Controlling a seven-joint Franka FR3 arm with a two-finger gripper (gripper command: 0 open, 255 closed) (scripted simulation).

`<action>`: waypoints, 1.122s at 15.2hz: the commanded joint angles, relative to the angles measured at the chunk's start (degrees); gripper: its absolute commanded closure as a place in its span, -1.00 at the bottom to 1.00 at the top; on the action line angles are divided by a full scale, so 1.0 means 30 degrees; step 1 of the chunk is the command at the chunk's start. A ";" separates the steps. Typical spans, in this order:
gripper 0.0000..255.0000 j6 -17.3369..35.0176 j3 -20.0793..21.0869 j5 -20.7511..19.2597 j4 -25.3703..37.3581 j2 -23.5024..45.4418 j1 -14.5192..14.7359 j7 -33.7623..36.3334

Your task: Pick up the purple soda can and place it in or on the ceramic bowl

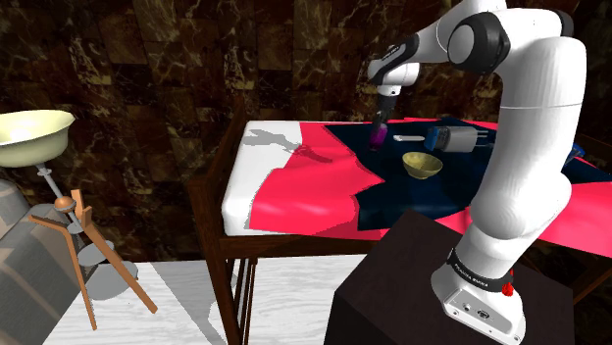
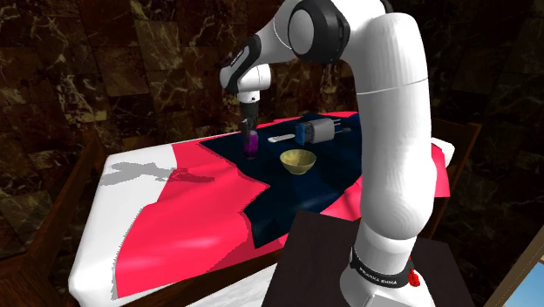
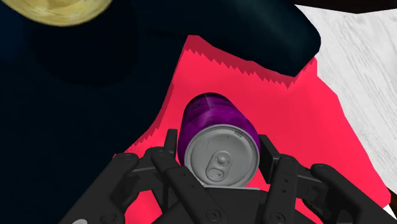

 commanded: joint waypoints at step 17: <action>1.00 -0.2624 -0.1818 0.1566 0.4587 0.2510 -0.5915 -0.7609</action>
